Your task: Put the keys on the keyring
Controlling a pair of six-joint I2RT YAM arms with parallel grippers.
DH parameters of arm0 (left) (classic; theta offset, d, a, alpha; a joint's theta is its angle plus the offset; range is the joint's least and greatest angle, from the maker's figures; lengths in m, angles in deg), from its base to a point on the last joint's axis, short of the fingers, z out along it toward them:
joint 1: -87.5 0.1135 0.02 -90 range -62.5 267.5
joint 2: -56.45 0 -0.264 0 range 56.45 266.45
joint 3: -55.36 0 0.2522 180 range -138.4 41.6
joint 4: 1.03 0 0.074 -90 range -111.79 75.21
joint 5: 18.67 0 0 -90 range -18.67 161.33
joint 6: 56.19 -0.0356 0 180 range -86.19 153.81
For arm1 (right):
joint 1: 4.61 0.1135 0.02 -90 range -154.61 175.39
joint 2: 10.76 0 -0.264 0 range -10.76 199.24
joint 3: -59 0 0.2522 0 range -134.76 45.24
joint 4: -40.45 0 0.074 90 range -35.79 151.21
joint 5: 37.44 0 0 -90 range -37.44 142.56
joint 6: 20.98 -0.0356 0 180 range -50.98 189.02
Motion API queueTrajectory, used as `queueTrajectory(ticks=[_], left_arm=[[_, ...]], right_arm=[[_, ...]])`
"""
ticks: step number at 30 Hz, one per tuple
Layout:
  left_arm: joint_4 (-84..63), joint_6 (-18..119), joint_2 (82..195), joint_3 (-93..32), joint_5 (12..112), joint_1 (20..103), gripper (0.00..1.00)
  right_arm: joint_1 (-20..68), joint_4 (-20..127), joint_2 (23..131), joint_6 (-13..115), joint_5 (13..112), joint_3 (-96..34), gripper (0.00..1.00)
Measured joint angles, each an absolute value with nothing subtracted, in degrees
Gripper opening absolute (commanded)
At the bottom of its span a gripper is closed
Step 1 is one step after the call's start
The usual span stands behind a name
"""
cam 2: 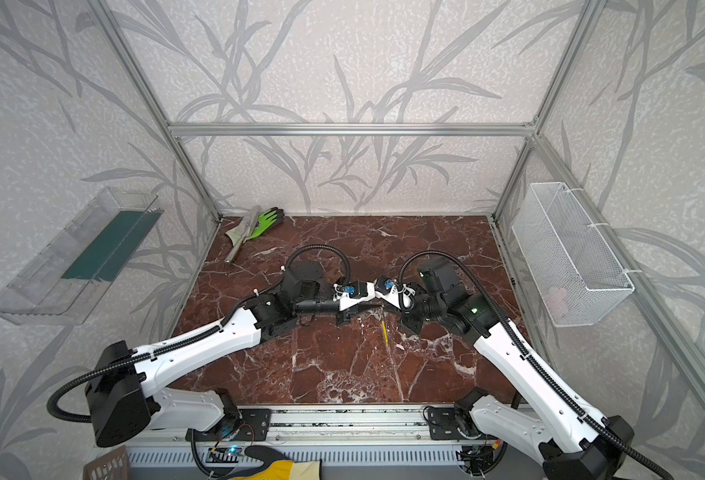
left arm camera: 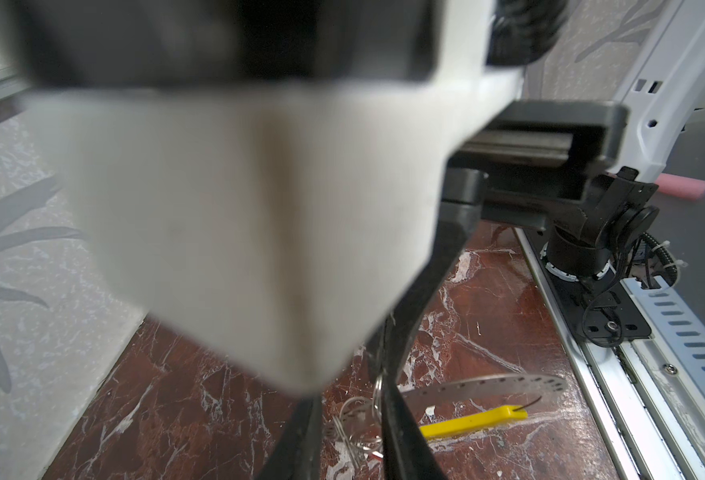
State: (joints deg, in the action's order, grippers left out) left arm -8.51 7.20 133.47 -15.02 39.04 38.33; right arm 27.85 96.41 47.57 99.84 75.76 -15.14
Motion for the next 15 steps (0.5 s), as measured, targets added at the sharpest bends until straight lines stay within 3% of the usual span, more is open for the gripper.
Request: queueTrajectory(ticks=[15], left_arm=[[-2.3, 13.1, 133.0, -10.9, 36.4, 39.9, 0.29]], right_arm=[[27.6, 86.9, 40.4, 99.7, 78.1, -8.2, 0.0]])
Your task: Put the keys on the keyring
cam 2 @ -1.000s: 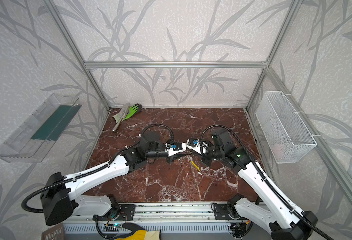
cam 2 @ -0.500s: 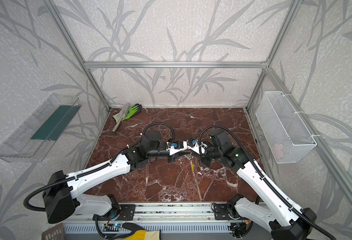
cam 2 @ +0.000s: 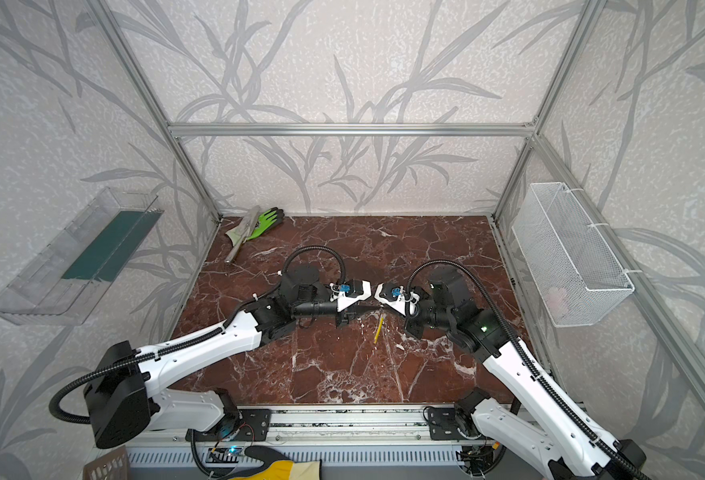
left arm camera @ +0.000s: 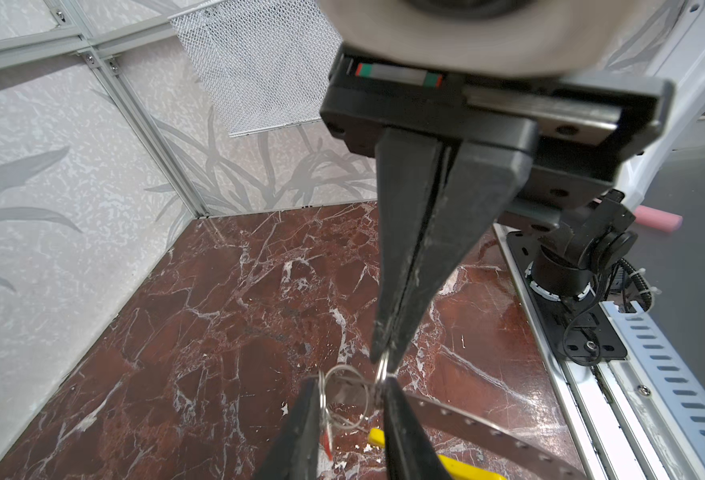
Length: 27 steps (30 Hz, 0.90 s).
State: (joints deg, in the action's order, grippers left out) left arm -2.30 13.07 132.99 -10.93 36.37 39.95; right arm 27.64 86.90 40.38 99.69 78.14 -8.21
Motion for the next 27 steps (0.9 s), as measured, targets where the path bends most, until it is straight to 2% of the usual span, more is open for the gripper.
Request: queueTrajectory(ticks=[11, 14, 15, 16, 18, 19, 22, 27], left_arm=[[-3.8, 11.8, 133.0, -11.0, 35.1, 39.9, 0.17], [-3.6, 12.0, 133.1, -11.0, 34.6, 39.9, 0.03], [-3.6, 12.4, 133.1, -11.0, 34.4, 39.9, 0.0], [-3.2, 12.5, 133.1, -11.0, 34.3, 39.9, 0.0], [-2.3, 13.3, 133.2, -10.8, 34.1, 40.0, 0.0], [-1.7, 13.6, 133.3, -10.8, 33.9, 40.0, 0.0], [1.8, 15.5, 133.4, -10.3, 32.8, 40.0, 0.0], [9.6, 20.1, 133.5, -8.6, 29.9, 40.8, 0.0]], right_arm=[[27.6, 85.0, 40.8, 99.5, 80.2, -8.2, 0.0], [27.5, 84.5, 41.3, 99.5, 80.4, -8.2, 0.0], [27.3, 84.3, 41.3, 99.5, 80.4, -8.2, 0.04], [27.2, 84.1, 41.3, 99.6, 80.2, -8.2, 0.14], [27.1, 83.4, 40.9, 99.5, 79.6, -8.1, 0.28], [27.0, 82.7, 40.5, 99.4, 79.2, -7.8, 0.31], [25.1, 80.4, 37.8, 99.2, 80.0, -5.5, 0.32], [16.6, 76.4, 31.0, 96.2, 84.6, -0.9, 0.3]])
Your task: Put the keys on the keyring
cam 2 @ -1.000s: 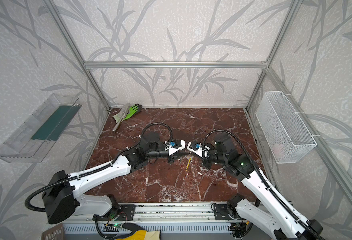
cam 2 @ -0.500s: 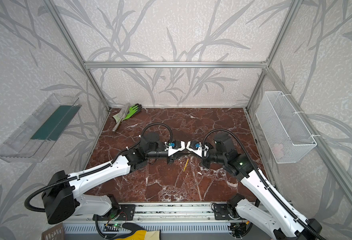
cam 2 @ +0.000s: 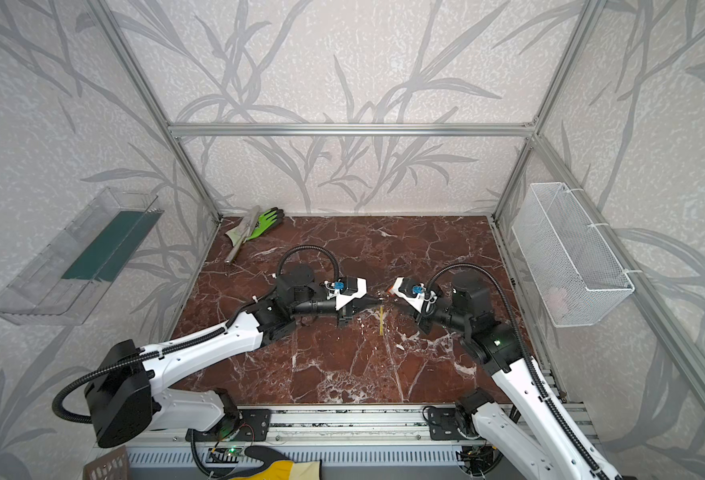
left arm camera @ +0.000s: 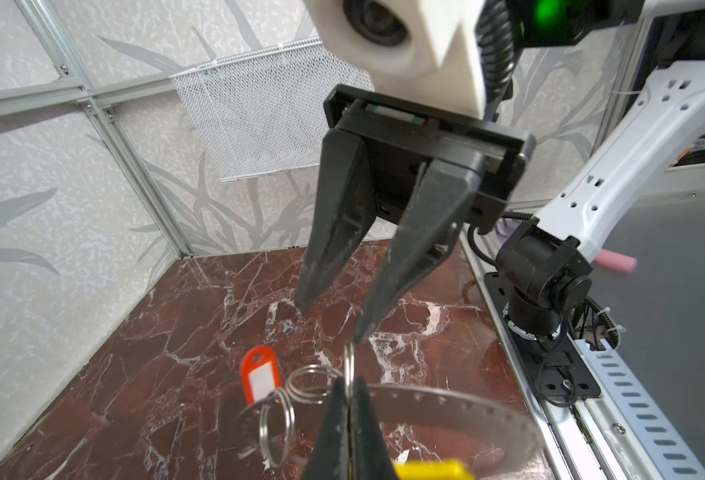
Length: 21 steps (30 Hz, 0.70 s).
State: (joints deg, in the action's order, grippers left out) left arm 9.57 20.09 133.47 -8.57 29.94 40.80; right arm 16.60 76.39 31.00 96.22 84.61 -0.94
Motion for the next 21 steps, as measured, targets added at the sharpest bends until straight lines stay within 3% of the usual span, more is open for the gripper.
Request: queueTrajectory(ticks=[10, 21], left_arm=[[18.9, 25.1, 135.0, -8.5, 25.4, 41.1, 0.0], [20.9, 25.5, 135.4, -8.5, 23.4, 41.1, 0.0]], right_arm=[[14.2, 69.6, 28.3, 90.3, 95.3, 0.9, 0.21], [14.2, 63.3, 31.7, 86.2, 101.4, 1.4, 0.19]])
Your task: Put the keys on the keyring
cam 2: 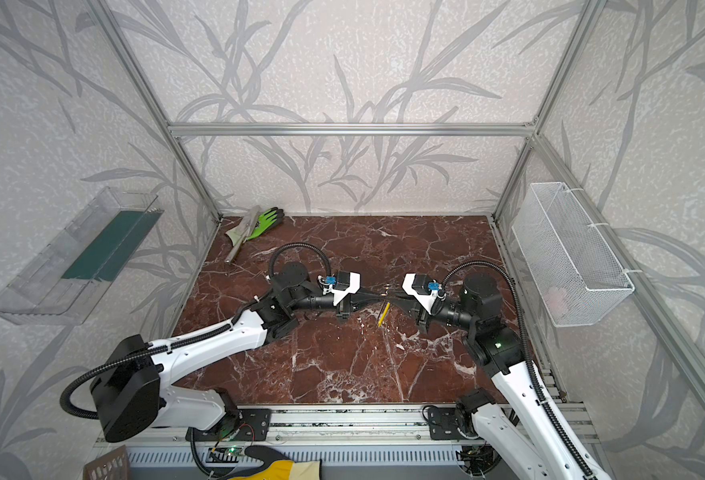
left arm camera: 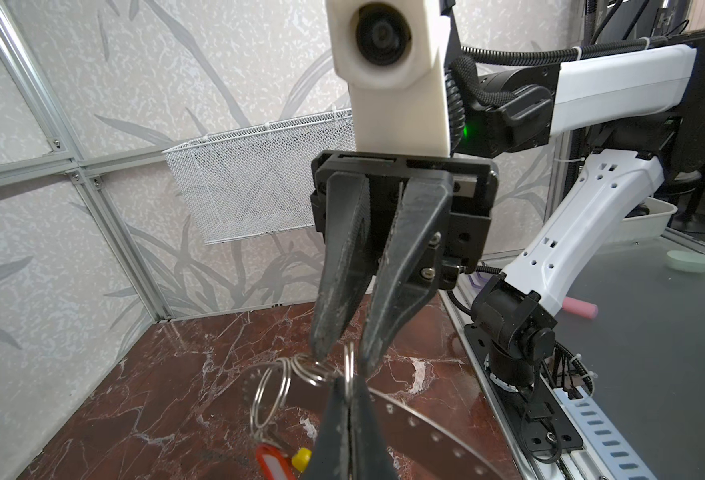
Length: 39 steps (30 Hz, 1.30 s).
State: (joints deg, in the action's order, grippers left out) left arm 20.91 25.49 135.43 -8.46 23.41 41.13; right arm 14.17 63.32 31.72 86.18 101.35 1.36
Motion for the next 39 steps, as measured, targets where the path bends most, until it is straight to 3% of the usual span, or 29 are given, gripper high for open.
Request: queueTrajectory(ticks=[7, 15, 18, 21, 25, 27, 39], left_arm=[[21.2, 25.4, 135.8, -8.5, 22.7, 41.3, 0.0], [21.2, 25.0, 136.0, -8.5, 21.6, 41.7, 0.0], [21.1, 24.7, 136.0, -8.5, 21.1, 41.7, 0.0], [20.4, 24.4, 136.0, -8.6, 20.7, 41.9, 0.0], [17.5, 22.5, 135.9, -9.2, 21.3, 41.8, 0.28], [13.6, 20.3, 135.8, -10.1, 22.9, 41.7, 0.34], [-6.9, 6.6, 131.2, -15.7, 34.4, 41.4, 0.35]], right_arm=[[14.2, 61.9, 32.5, 85.3, 102.9, 1.7, 0.1], [13.9, 61.3, 33.2, 85.0, 105.3, 1.9, 0.09], [13.8, 61.1, 33.4, 85.0, 106.3, 1.9, 0.01], [13.7, 61.1, 33.8, 85.1, 106.7, 1.9, 0.0], [13.8, 63.3, 33.8, 86.2, 105.7, 1.8, 0.0], [13.8, 66.5, 34.0, 87.6, 104.1, 0.8, 0.0], [15.4, 88.4, 40.0, 97.0, 91.0, -11.8, 0.0]])
